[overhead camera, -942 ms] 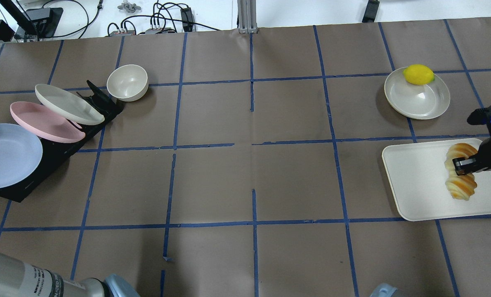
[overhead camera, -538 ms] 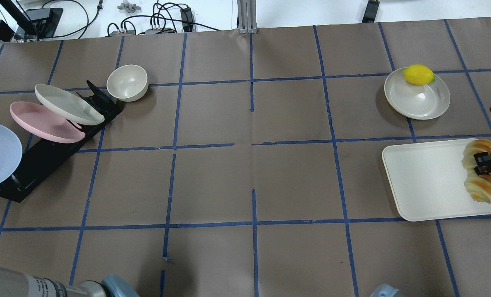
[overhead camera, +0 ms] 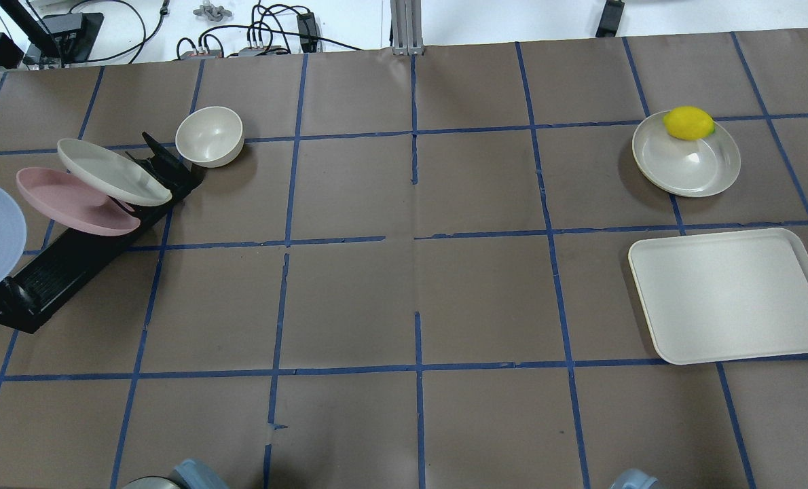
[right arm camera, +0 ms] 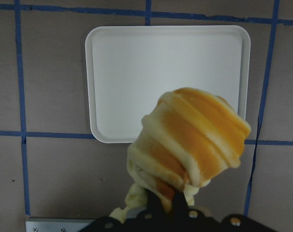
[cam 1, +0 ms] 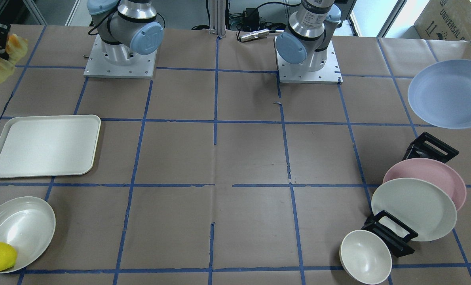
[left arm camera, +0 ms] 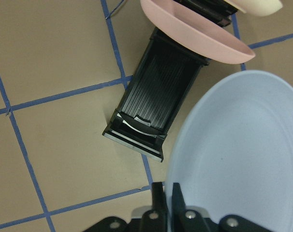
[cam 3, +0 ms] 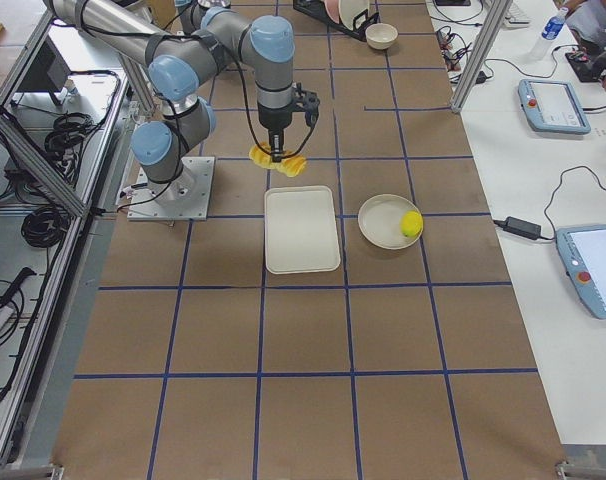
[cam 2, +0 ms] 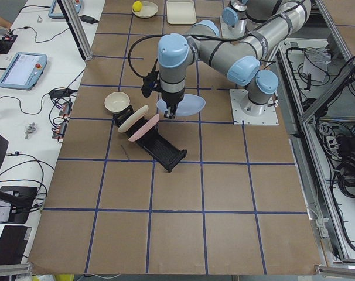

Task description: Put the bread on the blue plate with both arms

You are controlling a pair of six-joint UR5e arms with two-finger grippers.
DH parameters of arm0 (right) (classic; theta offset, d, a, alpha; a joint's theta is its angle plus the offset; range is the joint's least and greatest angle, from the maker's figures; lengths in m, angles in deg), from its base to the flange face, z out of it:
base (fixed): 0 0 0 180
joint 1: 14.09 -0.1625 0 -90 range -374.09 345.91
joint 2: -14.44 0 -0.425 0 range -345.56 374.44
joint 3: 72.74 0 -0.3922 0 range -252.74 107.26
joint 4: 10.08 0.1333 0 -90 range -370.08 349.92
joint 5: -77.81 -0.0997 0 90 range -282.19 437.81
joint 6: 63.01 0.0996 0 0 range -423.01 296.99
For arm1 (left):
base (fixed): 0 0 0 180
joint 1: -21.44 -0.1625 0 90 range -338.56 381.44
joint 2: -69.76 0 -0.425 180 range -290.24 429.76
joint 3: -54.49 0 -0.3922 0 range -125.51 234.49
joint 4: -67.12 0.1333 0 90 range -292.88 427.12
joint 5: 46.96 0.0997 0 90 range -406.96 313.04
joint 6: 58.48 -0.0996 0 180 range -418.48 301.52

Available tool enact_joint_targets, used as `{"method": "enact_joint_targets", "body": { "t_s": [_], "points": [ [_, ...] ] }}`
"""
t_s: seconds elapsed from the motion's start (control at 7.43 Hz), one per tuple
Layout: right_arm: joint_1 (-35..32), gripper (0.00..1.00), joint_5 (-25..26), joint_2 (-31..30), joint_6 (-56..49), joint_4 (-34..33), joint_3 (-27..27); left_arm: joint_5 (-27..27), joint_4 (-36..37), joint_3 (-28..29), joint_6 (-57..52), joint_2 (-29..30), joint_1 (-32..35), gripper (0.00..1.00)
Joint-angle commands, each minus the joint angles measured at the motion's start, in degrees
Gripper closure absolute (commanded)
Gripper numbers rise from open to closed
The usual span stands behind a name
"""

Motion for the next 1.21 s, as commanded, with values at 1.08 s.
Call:
{"method": "enact_joint_targets", "body": {
  "t_s": [1.08],
  "points": [
    [-28.9, 0.93, 0.4, 7.6, 29.8, -6.8, -3.9, -11.6, 13.5, -8.4, 43.0, 11.3, 48.4, 0.89]
  ]
}}
